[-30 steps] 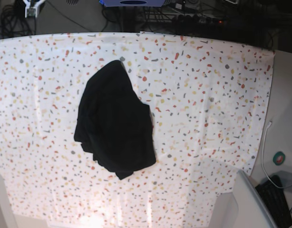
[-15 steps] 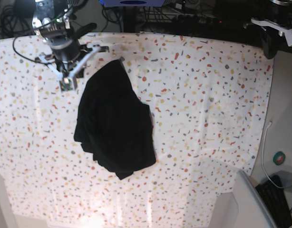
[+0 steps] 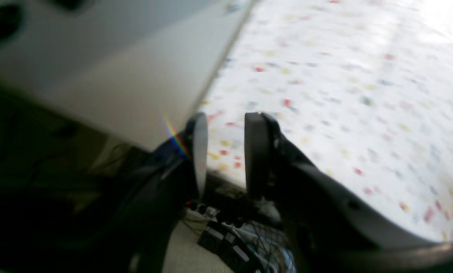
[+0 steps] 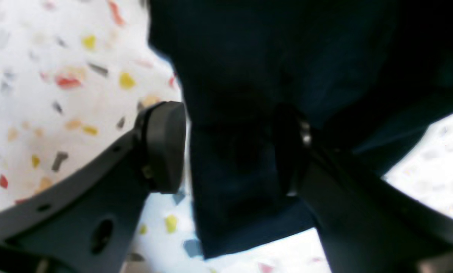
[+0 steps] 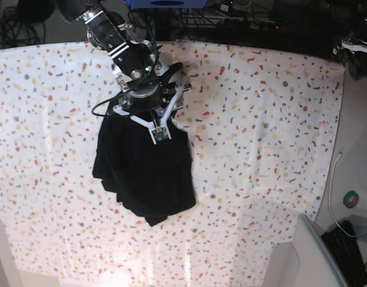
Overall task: Layout the t-shirt on the table in an organized manner, then fold the t-shirt properly
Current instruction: 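Lower the right gripper onto the black t-shirt and grasp it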
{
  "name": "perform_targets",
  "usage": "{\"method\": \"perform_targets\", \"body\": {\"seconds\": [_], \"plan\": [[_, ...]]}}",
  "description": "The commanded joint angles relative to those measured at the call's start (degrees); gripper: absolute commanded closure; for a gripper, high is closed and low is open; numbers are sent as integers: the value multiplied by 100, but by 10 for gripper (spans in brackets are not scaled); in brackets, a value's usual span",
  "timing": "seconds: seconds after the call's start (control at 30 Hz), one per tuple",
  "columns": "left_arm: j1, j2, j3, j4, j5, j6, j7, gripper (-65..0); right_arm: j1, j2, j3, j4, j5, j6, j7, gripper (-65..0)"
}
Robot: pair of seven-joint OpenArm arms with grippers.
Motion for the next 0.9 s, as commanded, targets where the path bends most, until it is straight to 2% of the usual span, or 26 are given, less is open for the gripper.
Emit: {"method": "perform_targets", "body": {"seconds": [0.0,0.1,0.27,0.57,0.6,0.67,0.7,0.73,0.87], "plan": [[16,-43,-56,25,-34,-136,-92,-158,123,-51,-97,-36,-38,-195,146,-365],[-37,-43,-56,-168,-34,-426,-92,-158,238,-51,-413,-221,-38,-485,243,-366],[-134,-43,-56,-362,-34,-426,-92,-158,493,-60,-835,-353,-38,-714,225,-366],[-142,-43,-56,-362,-17,-426,-92,-158,932,-192,-871,-1161,-38,-776,243,-347],[-142,-43,-56,-362,-17,-426,-92,-158,932,-192,-871,-1153,-38,-776,252,-306],[-142,-51,-56,-362,-17,-426,-92,-158,888,-183,-871,-1003,-38,-776,384,-153],[-142,-60,-56,-362,-17,-426,-92,-158,809,-174,-871,-880,-38,-776,454,-50],[-142,-60,-56,-362,-17,-426,-92,-158,756,-174,-871,-757,-38,-776,480,0],[-142,-60,-56,-362,-17,-426,-92,-158,536,-157,-862,-282,-38,-767,480,0]]}}
